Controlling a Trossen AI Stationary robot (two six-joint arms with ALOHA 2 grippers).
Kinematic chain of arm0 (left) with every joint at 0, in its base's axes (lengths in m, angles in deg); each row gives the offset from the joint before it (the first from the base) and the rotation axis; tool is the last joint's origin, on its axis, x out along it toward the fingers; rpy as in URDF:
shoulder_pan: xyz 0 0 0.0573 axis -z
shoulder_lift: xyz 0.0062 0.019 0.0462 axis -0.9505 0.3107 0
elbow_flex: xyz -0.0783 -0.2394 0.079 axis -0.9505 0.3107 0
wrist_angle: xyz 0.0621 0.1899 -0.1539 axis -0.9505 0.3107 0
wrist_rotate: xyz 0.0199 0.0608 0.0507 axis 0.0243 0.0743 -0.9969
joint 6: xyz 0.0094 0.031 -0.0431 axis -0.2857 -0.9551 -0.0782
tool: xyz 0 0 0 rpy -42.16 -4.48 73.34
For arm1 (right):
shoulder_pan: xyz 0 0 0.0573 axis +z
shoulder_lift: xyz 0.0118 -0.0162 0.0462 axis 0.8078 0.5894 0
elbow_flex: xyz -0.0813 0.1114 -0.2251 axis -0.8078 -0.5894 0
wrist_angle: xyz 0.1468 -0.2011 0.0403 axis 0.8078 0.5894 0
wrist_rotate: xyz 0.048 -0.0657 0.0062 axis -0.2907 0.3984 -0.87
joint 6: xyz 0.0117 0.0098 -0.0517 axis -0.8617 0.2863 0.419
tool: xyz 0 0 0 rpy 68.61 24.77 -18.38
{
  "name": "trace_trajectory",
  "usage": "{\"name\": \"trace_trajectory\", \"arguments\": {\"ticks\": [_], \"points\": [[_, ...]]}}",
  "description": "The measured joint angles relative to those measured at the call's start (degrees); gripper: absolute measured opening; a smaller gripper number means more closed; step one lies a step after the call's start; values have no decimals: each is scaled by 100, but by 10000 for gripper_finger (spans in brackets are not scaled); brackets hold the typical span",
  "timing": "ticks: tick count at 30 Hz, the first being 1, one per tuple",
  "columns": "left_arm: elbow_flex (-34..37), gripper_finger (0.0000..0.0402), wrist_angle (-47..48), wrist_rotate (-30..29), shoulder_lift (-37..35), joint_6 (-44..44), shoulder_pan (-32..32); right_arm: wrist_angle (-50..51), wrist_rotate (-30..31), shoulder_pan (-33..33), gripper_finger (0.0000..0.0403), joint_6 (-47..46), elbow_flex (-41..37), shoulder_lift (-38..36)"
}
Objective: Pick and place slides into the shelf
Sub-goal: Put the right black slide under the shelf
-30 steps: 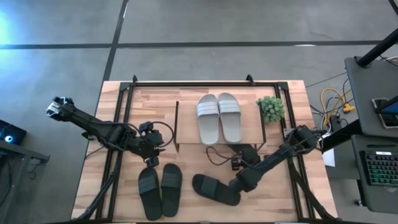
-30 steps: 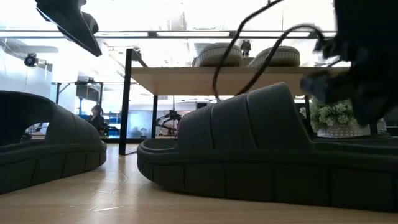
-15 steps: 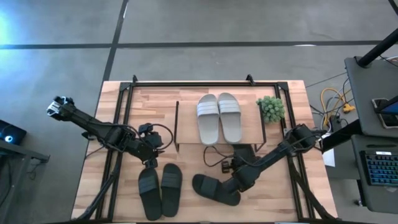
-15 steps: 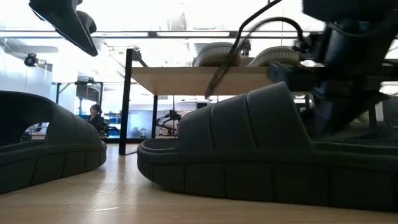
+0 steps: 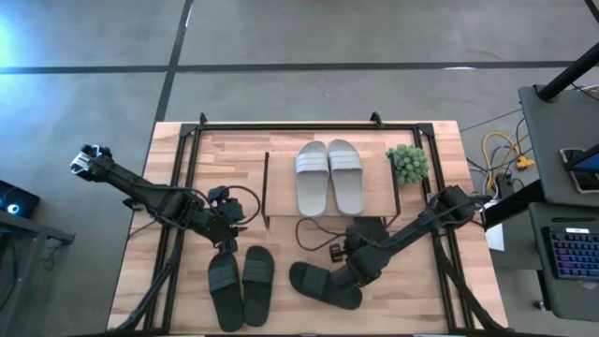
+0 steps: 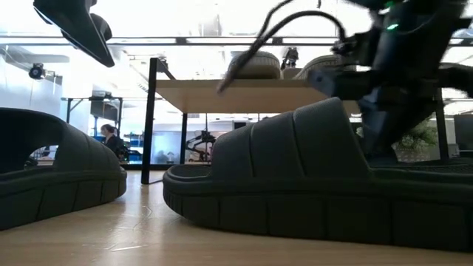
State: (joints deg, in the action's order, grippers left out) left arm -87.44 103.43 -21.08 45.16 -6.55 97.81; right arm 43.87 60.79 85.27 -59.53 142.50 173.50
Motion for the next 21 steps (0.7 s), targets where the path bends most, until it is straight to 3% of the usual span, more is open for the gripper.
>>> {"name": "trace_trajectory", "arguments": {"ticks": [7,10,21], "points": [[24,135,9,-26,0,21,11,1169,-466,493,54,-1543,-41,24],[26,135,11,-39,0,19,8,1420,-665,579,54,-1777,-173,22],[35,135,11,-46,0,19,8,535,-948,497,54,-1712,-758,26]]}}
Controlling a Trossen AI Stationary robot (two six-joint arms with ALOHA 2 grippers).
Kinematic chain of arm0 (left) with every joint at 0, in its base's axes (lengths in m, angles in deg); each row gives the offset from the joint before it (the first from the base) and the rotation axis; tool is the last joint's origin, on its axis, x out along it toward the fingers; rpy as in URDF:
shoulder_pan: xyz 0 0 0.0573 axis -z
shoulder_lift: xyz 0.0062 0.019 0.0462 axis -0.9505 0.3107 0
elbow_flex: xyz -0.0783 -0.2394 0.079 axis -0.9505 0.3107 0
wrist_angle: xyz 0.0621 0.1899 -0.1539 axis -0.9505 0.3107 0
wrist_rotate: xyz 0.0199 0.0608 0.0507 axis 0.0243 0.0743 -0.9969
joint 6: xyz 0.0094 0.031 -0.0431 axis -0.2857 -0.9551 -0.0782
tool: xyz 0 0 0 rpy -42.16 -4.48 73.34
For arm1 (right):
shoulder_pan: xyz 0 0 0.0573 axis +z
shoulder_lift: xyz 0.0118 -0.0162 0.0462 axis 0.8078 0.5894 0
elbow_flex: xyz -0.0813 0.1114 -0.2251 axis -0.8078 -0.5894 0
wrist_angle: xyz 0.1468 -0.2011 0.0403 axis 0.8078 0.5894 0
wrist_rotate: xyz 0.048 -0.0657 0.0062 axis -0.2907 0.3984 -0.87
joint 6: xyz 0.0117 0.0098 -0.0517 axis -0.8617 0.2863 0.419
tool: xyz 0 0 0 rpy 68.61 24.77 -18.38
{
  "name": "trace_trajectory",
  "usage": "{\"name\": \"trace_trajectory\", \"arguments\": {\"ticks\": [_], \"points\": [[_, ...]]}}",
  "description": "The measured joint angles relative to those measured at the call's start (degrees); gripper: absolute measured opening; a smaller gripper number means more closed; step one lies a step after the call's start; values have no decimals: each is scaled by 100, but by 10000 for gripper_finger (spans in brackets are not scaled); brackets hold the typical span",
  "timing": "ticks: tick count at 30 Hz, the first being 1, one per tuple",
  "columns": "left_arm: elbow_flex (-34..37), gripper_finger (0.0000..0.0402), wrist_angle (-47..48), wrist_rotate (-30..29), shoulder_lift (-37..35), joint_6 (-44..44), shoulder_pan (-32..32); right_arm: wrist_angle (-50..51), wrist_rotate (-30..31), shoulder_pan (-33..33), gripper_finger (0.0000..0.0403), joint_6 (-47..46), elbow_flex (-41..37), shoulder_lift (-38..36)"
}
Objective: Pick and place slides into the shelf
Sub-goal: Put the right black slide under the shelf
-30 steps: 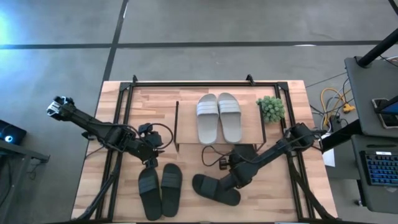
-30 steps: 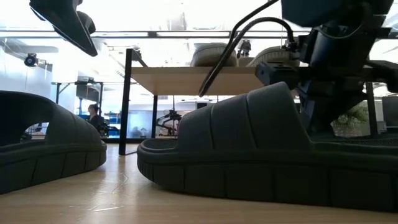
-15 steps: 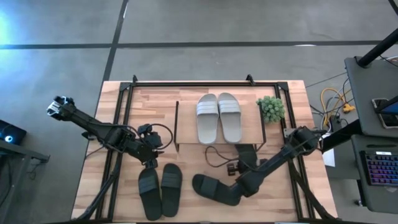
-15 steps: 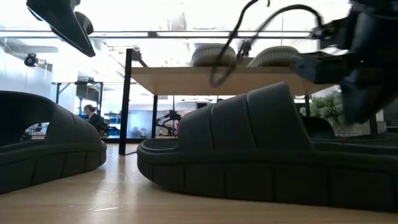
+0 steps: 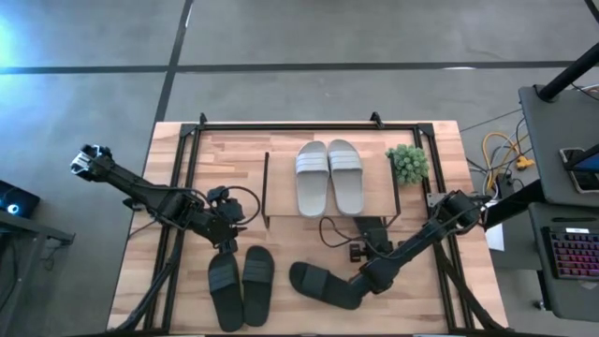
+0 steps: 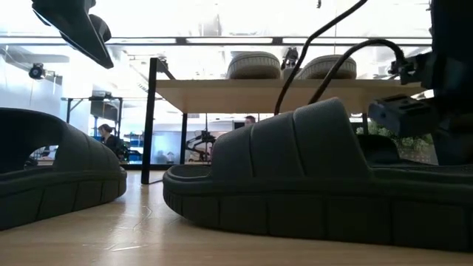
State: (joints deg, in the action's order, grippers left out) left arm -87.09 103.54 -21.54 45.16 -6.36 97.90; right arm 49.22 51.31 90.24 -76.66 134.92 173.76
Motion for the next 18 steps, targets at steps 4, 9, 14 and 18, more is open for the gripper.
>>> {"name": "trace_trajectory", "arguments": {"ticks": [4,9,14,18], "points": [[0,135,0,0,0,2,0,-67,171,0,54,3,63,0],[0,135,0,0,0,2,0,-125,459,-96,54,30,185,0],[0,135,-2,0,0,6,0,-119,459,-125,54,256,185,0],[0,135,-5,0,0,20,0,-19,459,-125,54,220,288,-15]]}}
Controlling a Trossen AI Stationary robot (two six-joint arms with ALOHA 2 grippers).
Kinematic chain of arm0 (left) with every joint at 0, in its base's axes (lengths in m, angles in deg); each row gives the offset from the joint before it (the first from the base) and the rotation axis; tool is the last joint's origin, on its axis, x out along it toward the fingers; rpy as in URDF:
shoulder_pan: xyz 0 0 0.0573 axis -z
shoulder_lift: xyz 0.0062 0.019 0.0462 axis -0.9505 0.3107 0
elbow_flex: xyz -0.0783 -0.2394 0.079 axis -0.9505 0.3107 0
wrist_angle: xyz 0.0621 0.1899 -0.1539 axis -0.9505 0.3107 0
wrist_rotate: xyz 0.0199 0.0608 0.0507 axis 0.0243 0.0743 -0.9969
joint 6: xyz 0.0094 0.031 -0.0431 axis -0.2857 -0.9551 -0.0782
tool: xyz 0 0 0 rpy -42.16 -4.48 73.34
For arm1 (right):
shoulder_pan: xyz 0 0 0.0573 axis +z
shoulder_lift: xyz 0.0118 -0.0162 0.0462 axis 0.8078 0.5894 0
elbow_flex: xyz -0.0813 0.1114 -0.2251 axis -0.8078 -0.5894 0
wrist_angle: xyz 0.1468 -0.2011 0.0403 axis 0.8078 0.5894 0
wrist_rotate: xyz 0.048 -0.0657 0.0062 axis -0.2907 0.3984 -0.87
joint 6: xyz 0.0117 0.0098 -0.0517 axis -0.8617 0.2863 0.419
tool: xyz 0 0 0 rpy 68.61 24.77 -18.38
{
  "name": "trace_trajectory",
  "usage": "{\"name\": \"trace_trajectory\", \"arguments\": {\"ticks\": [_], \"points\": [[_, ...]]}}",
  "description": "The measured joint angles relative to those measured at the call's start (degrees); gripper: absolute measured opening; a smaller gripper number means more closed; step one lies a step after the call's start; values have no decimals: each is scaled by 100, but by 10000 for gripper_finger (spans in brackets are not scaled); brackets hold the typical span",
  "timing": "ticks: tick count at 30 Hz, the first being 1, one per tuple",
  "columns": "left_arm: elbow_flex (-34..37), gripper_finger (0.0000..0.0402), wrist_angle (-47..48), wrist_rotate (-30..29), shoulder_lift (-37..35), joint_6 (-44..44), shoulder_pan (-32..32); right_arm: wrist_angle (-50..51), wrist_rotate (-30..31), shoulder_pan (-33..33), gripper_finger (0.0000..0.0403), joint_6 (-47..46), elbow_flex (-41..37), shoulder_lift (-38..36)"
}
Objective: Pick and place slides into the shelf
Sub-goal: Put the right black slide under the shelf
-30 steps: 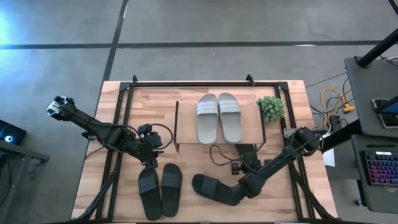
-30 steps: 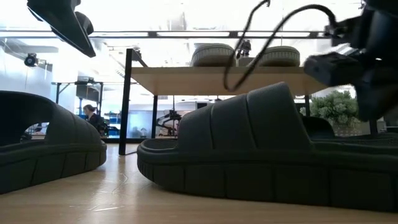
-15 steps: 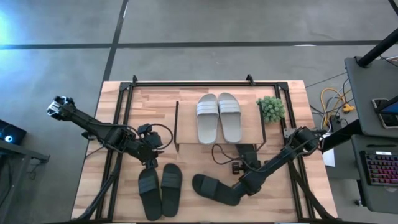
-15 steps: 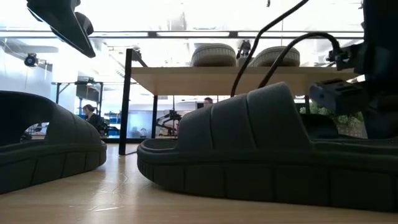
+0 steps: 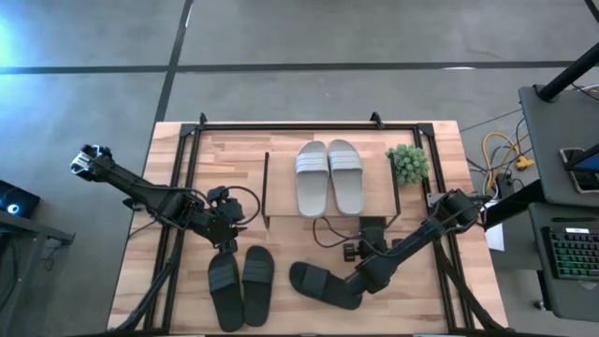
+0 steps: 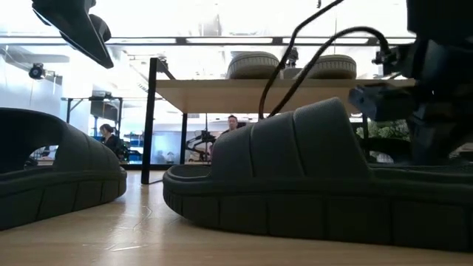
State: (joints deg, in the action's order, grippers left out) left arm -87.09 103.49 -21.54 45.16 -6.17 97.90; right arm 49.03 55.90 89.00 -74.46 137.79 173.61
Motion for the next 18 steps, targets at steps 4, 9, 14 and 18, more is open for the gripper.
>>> {"name": "trace_trajectory", "arguments": {"ticks": [4,9,14,18], "points": [[0,135,-4,-1,0,-1,0,394,131,28,54,48,341,-10],[0,135,-7,-3,0,-15,0,771,236,214,54,244,899,-33],[0,135,-15,-6,0,-18,0,730,-484,605,54,-10,1102,12],[0,135,-15,-127,0,-21,2,546,-806,952,54,-496,967,13]]}}
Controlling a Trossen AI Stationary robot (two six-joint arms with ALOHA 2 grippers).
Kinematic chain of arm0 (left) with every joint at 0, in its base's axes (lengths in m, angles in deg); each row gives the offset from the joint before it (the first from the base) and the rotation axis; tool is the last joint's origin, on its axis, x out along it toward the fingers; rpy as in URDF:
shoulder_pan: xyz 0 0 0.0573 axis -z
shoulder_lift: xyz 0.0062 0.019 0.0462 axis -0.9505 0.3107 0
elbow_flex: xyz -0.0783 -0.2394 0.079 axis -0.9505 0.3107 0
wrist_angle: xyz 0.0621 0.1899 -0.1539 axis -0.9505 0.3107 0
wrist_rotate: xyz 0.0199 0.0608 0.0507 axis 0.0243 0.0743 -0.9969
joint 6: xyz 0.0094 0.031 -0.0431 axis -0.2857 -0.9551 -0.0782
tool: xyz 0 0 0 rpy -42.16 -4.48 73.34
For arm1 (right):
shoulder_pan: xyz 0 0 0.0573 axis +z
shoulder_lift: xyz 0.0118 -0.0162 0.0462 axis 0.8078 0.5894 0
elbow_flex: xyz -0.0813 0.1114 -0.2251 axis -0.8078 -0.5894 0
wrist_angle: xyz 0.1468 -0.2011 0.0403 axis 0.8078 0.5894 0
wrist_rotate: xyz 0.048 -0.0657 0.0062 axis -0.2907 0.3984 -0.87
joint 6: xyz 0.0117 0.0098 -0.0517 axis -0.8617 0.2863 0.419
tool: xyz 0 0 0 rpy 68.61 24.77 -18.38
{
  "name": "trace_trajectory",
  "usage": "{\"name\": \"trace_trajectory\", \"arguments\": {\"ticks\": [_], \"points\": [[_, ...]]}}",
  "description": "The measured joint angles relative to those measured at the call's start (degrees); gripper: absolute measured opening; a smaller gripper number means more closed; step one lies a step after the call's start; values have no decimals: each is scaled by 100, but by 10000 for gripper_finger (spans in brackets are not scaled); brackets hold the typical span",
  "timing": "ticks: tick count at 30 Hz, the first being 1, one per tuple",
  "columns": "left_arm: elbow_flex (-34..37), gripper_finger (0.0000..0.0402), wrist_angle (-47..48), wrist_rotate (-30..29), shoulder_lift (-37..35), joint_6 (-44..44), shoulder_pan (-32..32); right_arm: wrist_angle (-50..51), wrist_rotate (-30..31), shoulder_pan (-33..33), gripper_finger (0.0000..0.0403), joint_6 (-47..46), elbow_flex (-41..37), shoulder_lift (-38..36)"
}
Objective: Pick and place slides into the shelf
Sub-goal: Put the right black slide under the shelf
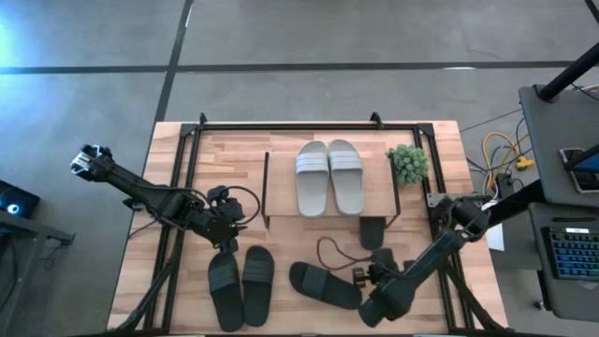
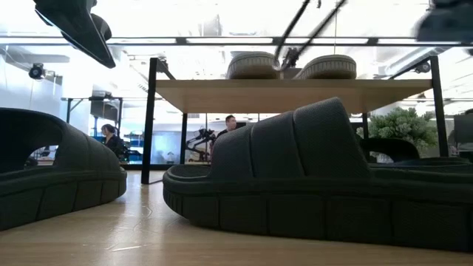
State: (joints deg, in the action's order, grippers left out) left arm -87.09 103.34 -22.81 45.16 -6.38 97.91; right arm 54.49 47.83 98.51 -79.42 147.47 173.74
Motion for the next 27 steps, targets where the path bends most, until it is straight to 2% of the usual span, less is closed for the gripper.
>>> {"name": "trace_trajectory", "arguments": {"ticks": [7,14,23,27], "points": [[2,135,-2,-28,0,4,-2,-234,55,35,54,-22,-413,-1],[2,135,-2,-28,0,6,-2,-1300,68,-111,54,-15,-907,-4],[4,135,-2,-28,0,4,-2,-1218,501,-450,54,286,-1139,-11],[7,135,0,-28,0,4,-2,-1210,507,-675,54,437,-1364,-9]]}}
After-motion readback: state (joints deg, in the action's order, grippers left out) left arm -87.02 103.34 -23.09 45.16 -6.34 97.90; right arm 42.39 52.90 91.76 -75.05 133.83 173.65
